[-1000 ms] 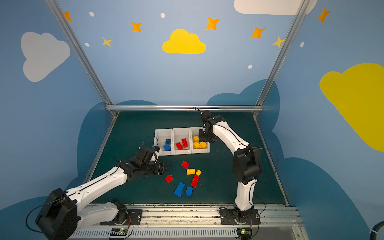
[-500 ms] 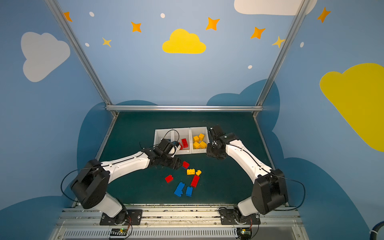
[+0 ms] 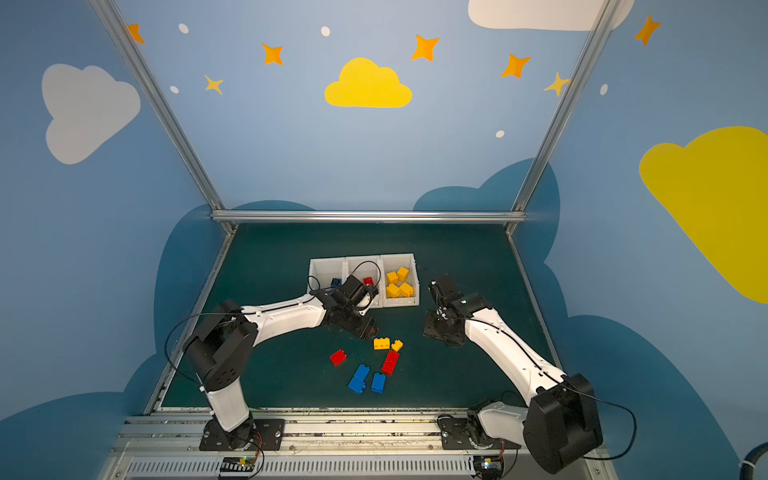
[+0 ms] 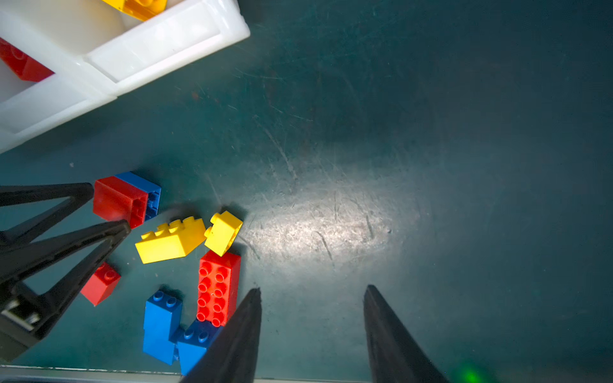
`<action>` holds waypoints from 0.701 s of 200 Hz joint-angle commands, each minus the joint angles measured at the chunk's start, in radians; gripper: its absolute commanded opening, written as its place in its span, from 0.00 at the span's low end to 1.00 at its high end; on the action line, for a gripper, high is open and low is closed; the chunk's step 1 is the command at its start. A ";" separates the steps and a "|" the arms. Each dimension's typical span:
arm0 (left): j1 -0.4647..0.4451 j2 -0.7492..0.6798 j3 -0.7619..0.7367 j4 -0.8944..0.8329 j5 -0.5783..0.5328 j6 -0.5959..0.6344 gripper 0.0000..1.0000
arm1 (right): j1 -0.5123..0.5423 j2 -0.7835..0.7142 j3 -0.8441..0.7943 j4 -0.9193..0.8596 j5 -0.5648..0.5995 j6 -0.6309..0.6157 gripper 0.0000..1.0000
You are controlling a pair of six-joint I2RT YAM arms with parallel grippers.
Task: Sort the legos into containers by color
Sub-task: 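Draw the right gripper back while the left gripper lowers over a red brick, then close the left gripper on the red brick stacked on a blue brick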
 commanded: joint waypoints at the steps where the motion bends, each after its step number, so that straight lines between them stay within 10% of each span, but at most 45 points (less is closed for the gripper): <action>1: -0.008 0.021 0.031 -0.030 -0.004 0.029 0.62 | -0.003 -0.023 -0.012 -0.003 0.013 0.022 0.51; 140: -0.022 0.044 0.041 -0.022 -0.014 0.031 0.42 | -0.005 -0.030 -0.019 -0.012 0.028 0.031 0.51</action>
